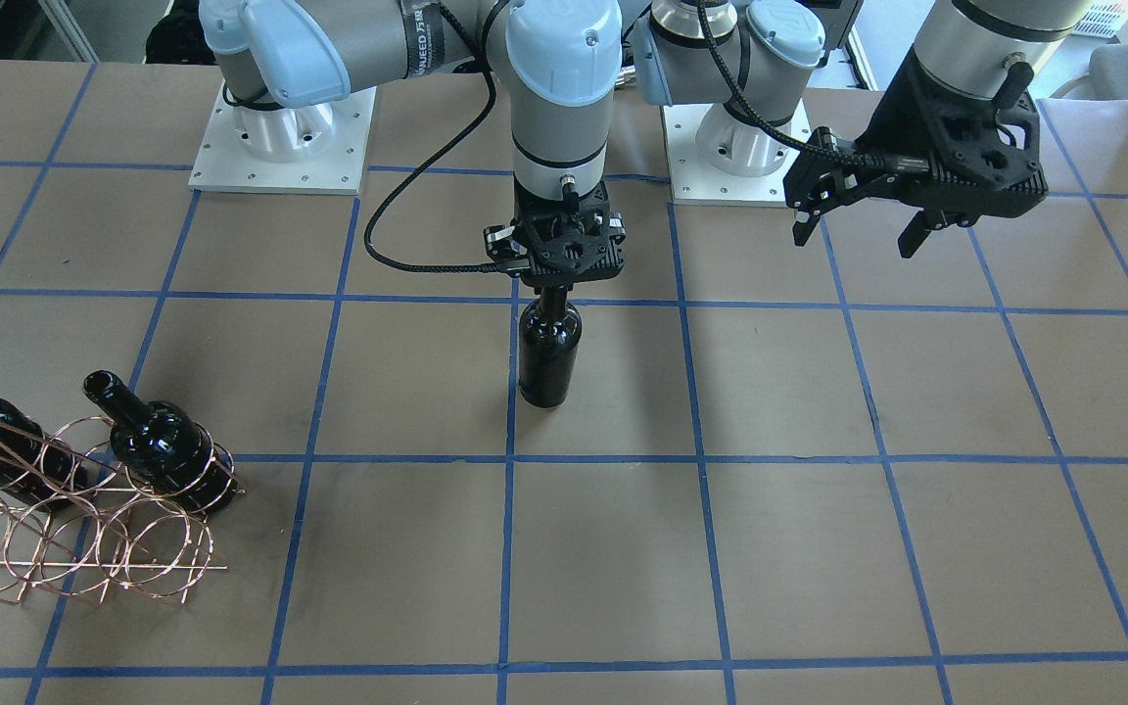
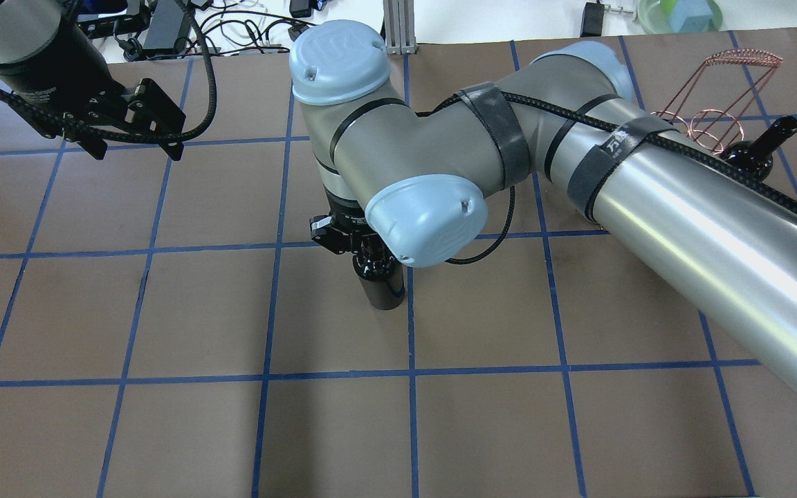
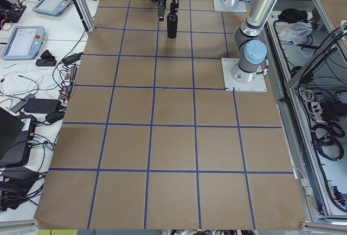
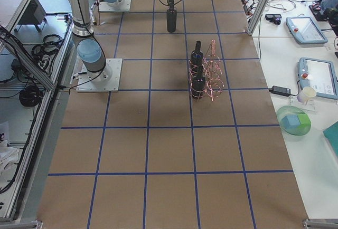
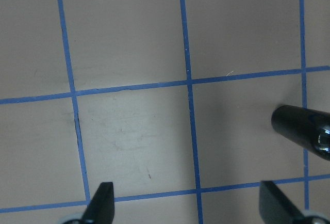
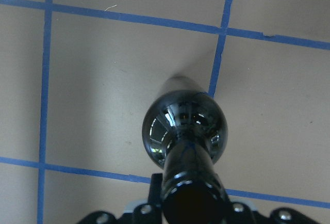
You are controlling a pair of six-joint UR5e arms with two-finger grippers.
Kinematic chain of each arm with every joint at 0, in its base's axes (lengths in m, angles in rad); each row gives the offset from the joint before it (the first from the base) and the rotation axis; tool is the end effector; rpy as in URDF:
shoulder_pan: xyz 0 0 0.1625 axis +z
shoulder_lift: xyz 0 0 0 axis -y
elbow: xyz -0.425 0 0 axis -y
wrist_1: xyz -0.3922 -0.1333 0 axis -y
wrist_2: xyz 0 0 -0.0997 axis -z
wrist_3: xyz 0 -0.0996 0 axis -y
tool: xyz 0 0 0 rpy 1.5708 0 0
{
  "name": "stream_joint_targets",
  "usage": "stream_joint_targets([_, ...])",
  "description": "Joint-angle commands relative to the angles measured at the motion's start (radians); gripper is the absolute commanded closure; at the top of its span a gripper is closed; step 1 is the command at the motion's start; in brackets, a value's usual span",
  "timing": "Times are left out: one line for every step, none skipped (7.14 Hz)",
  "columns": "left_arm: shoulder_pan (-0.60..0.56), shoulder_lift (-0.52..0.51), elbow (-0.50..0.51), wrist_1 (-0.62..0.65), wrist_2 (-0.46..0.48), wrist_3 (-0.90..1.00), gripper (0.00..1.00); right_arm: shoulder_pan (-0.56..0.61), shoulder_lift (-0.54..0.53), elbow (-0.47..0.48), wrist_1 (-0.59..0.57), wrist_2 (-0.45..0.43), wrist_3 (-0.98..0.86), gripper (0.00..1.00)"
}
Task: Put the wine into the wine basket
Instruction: 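Lower the right gripper onto the bottle neck and close it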
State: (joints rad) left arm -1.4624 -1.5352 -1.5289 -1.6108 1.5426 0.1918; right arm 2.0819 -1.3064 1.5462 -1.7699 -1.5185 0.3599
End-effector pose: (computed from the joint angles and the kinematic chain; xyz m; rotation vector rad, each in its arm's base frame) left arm -0.0835 -0.4912 0.5218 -0.1308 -3.1159 0.0644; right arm 0.4082 -0.4448 0.3761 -0.2332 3.1012 0.0917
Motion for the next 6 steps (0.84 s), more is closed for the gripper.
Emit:
stream_joint_targets([-0.001,0.001,-0.001,-0.001,0.001,0.002,0.0,-0.005,0.001,-0.001,0.001,0.0,-0.01,1.0])
stream_joint_targets([0.0,0.001,-0.001,-0.001,0.001,0.003,0.0,-0.009,0.001,-0.006,0.003,0.0,-0.016,1.0])
stream_joint_targets([0.0,0.001,-0.001,0.0,0.001,0.003,0.0,-0.012,-0.001,-0.011,0.003,0.006,-0.018,1.0])
stream_joint_targets([-0.001,0.001,-0.001,0.0,0.001,0.002,0.0,-0.013,-0.007,-0.009,0.004,0.011,-0.012,0.74])
stream_joint_targets([0.0,0.001,-0.001,0.0,0.001,0.003,0.0,-0.008,-0.007,-0.003,0.004,0.011,0.003,0.02])
stream_joint_targets([0.0,0.001,-0.001,-0.001,0.001,0.003,0.0,-0.008,-0.011,-0.003,0.012,0.009,0.004,0.01])
